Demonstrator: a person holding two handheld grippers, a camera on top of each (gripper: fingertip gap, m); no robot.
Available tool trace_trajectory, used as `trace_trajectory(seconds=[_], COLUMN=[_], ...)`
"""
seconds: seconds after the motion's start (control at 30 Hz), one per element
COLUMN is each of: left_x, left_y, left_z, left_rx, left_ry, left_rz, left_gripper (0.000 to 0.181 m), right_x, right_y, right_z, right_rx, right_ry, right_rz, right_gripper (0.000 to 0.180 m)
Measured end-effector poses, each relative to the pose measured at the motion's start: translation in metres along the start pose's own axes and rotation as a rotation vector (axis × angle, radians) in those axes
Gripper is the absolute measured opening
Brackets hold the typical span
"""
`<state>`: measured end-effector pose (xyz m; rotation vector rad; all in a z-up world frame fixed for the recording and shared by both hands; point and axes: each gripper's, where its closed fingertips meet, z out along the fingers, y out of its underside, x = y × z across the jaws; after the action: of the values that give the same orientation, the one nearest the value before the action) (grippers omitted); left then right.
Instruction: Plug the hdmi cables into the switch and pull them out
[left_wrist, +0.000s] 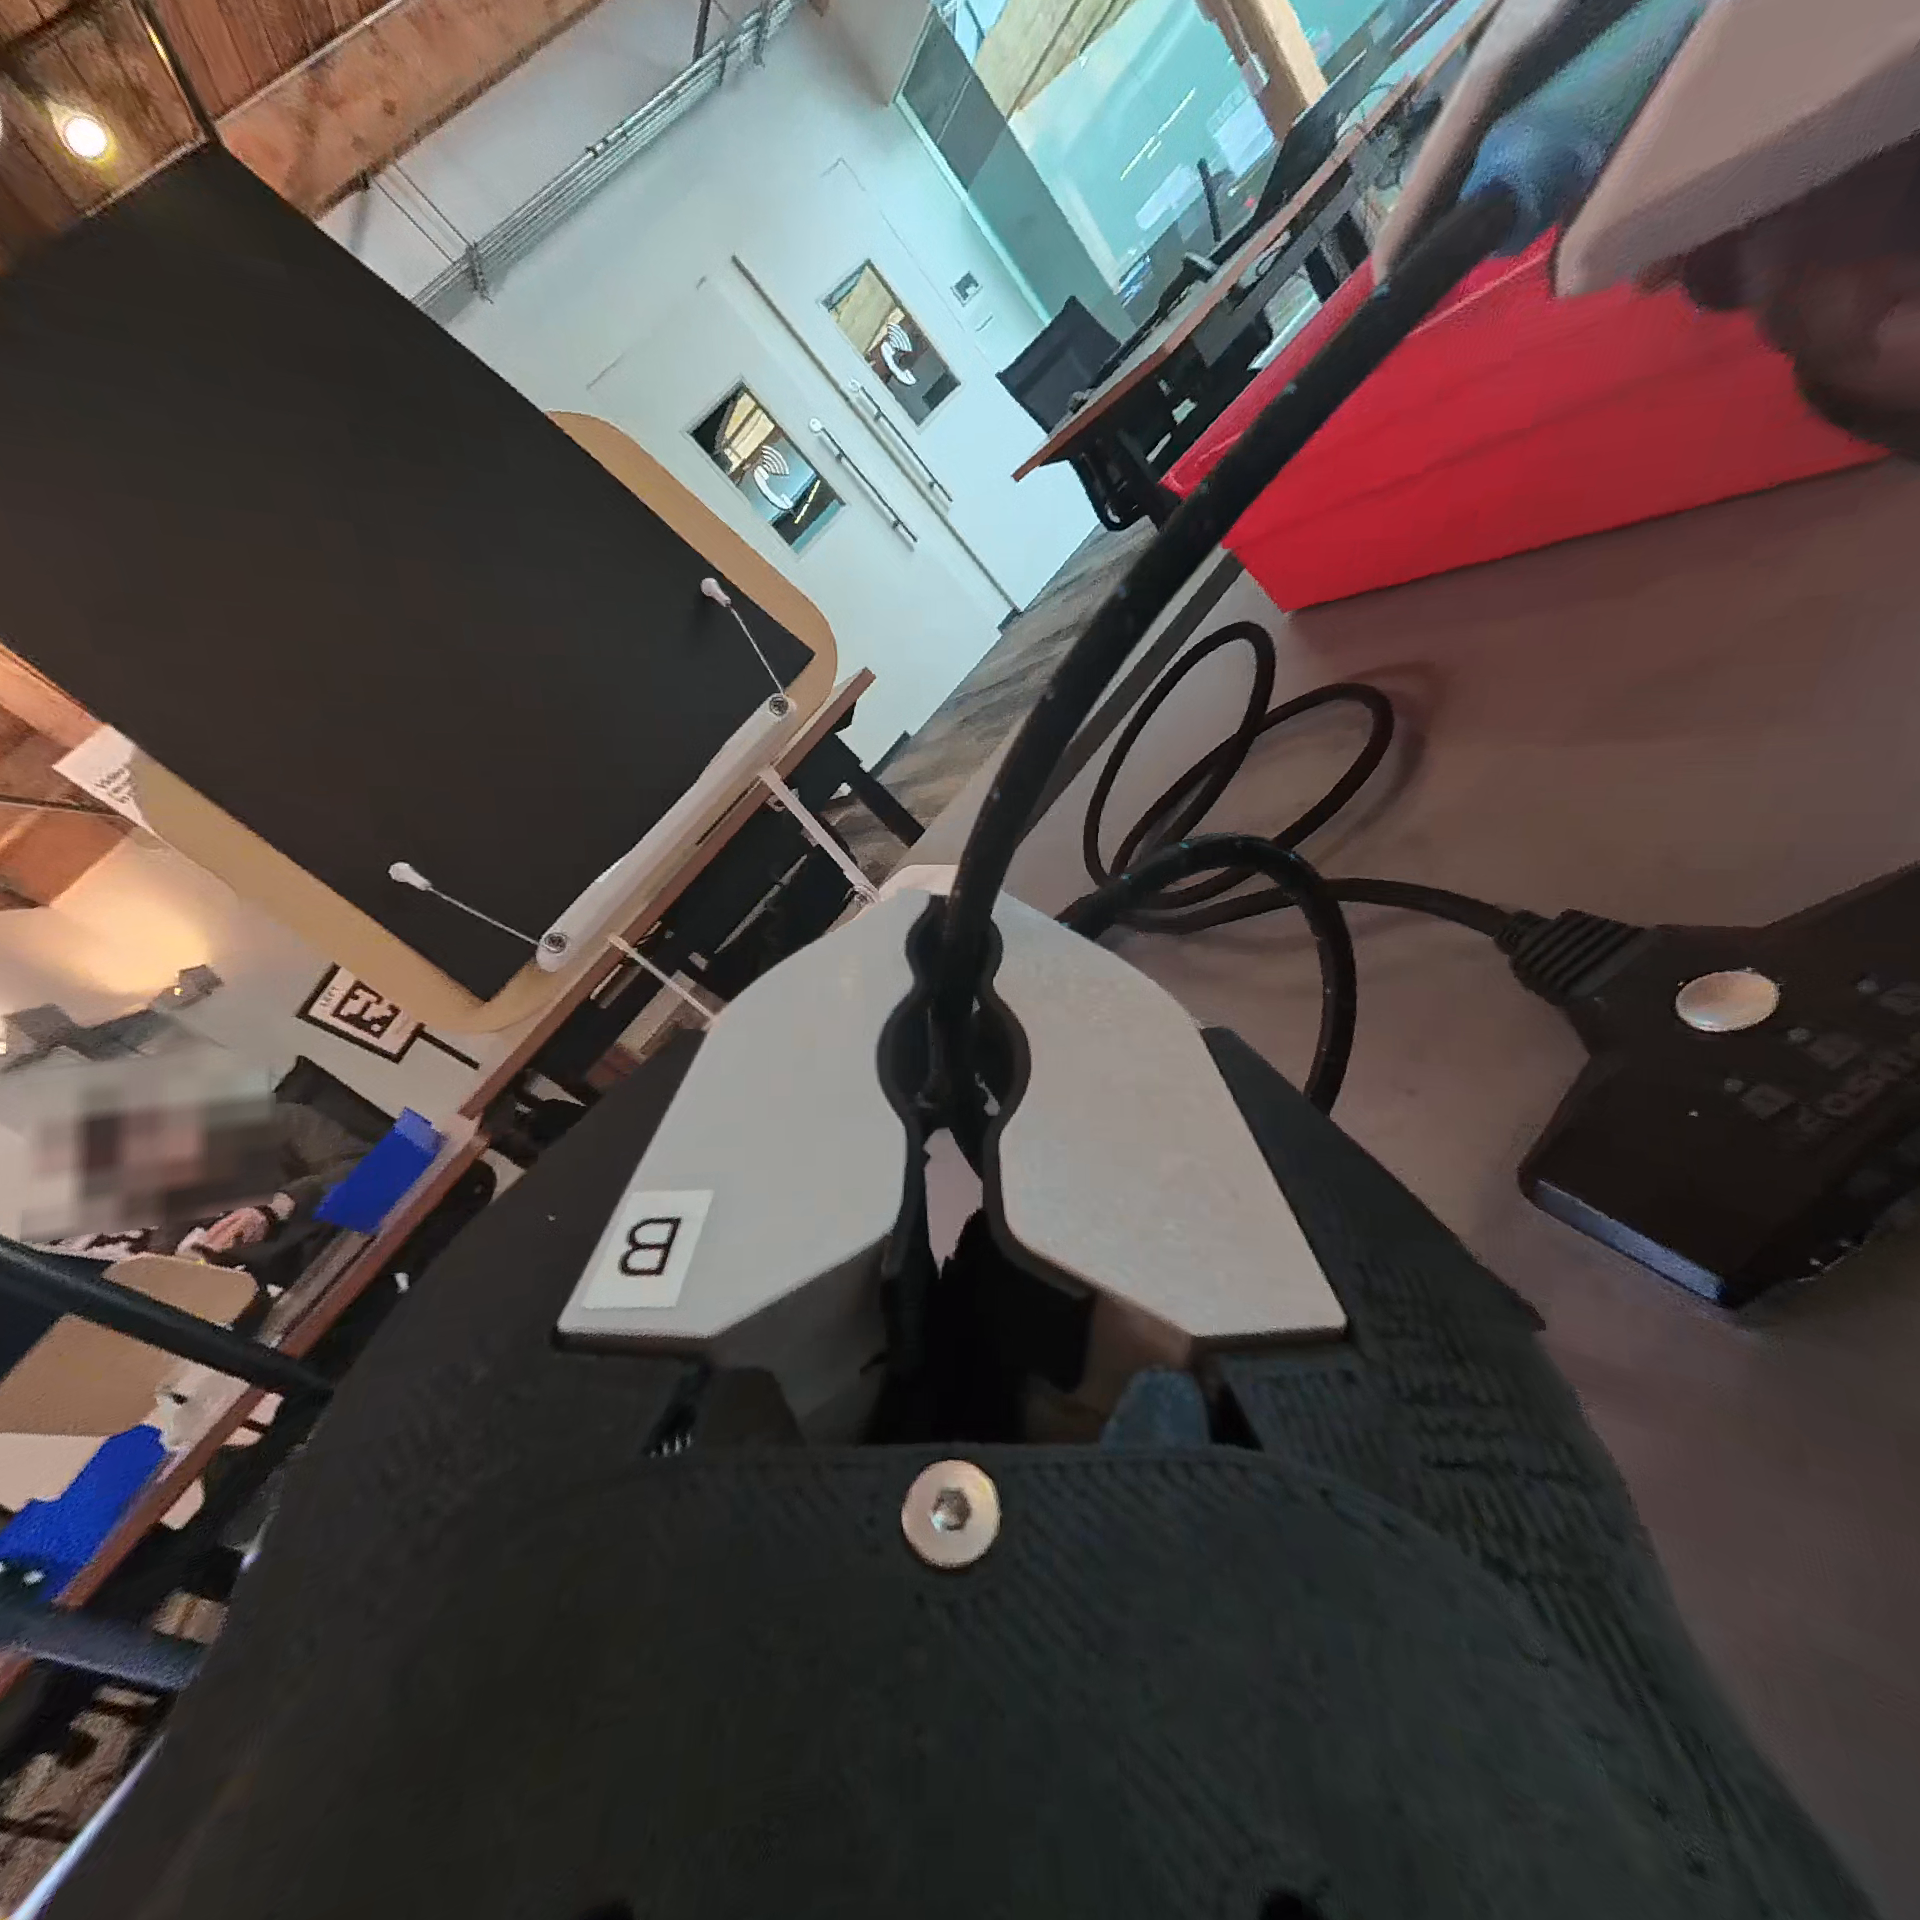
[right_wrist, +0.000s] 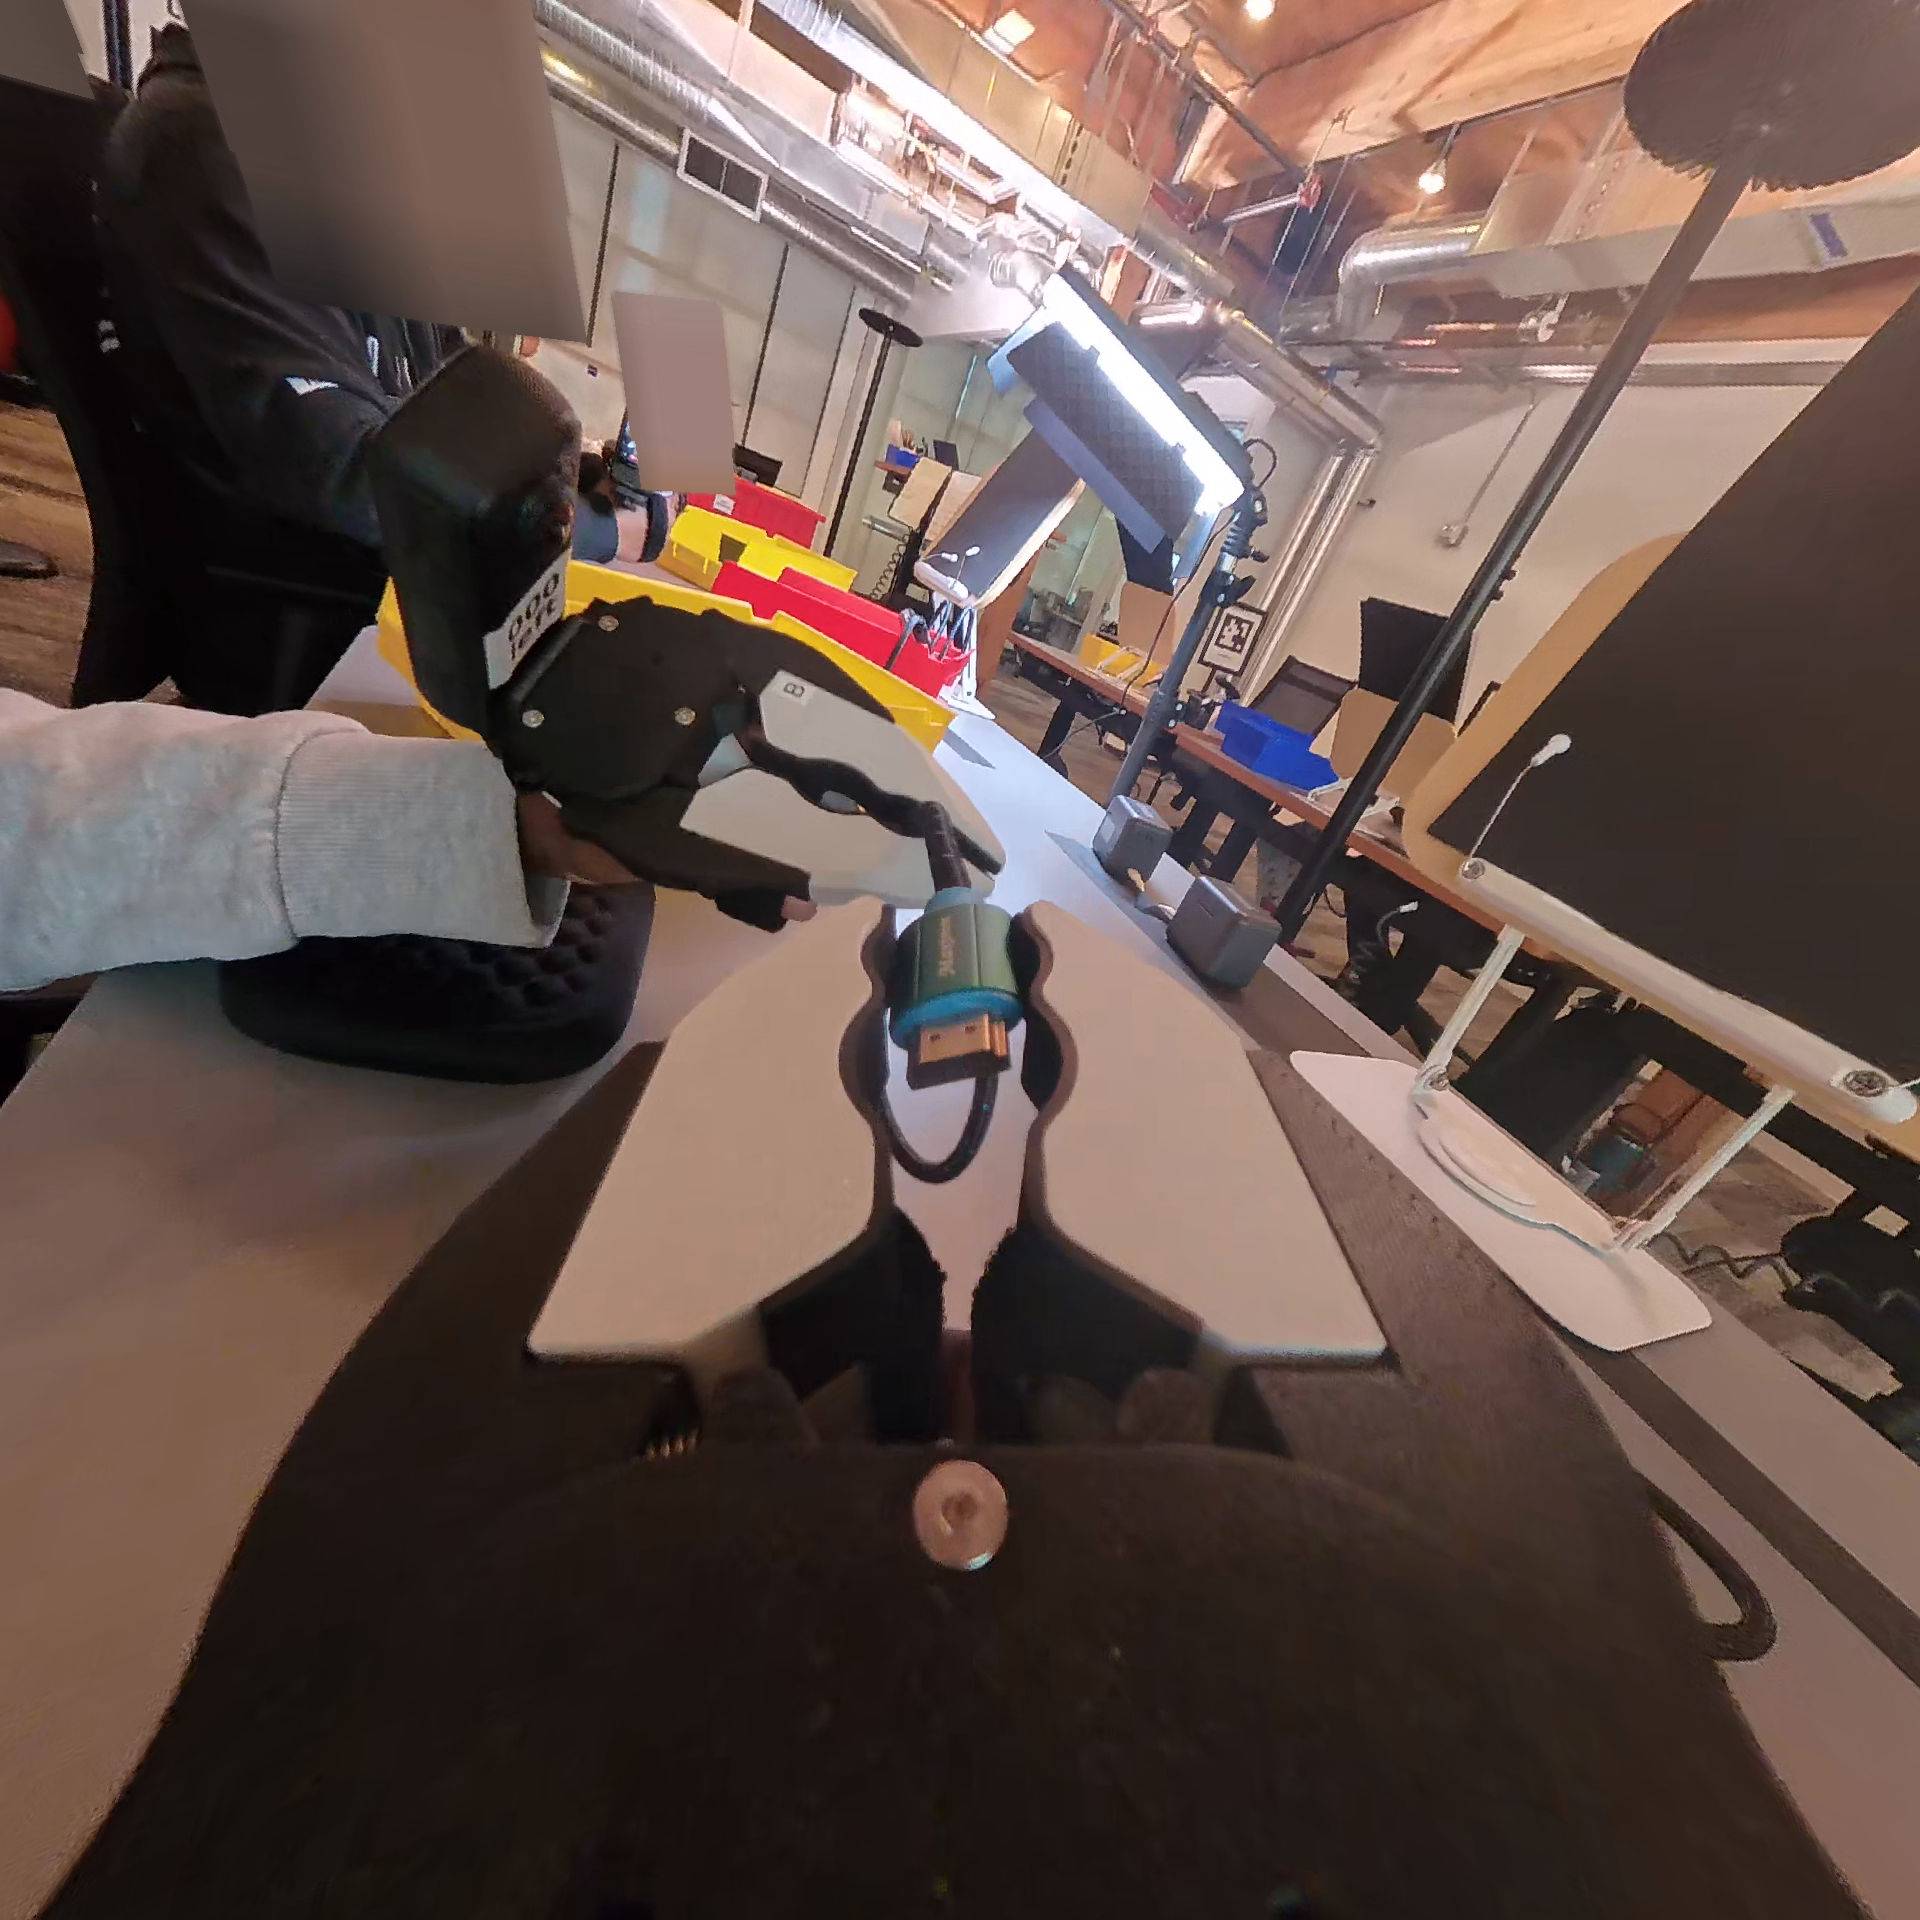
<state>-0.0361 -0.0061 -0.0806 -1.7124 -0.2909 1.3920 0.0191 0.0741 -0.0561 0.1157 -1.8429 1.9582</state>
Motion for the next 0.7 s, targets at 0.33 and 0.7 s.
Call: trace_trajectory(seconds=[0.33,0.7], left_x=[0.044,0.071], left_y=[-0.055,-0.059], left_z=[-0.022,-0.025], left_rx=[0.312,0.285], left_ry=[0.219,0.426], left_rz=[0.016,-0.037], left_gripper=[0.049,0.007], right_x=[-0.012,-0.032], right_y=[0.008,0.008], right_z=[0.005,0.006], right_rx=[-0.018,-0.019], right_ry=[-0.061,-0.187], right_rz=[-0.003,0.003], right_gripper=[0.021,0.021])
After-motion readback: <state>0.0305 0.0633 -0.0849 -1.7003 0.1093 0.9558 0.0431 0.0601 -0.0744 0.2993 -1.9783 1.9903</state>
